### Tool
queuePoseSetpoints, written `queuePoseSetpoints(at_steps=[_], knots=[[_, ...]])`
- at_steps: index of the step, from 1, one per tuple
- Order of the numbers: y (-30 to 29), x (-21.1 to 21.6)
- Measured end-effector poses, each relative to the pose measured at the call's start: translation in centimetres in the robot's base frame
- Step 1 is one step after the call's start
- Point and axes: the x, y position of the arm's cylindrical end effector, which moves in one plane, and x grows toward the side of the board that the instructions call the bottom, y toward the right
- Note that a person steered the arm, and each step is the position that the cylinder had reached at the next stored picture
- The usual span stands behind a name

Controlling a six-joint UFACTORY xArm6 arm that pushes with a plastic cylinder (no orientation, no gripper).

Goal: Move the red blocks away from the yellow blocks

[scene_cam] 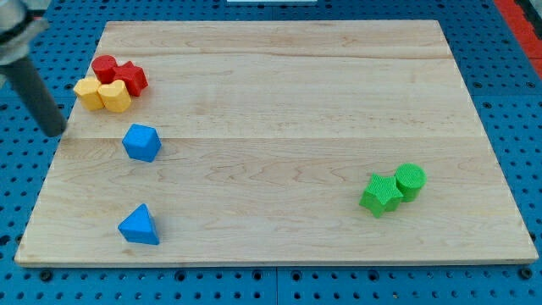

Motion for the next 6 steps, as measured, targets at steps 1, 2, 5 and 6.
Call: queuePoseSetpoints(at_steps=[1, 2, 5, 6], knots=[[0.1, -2.9], [0.8, -8.4], [4.6, -9.7], [5.2, -11.6]])
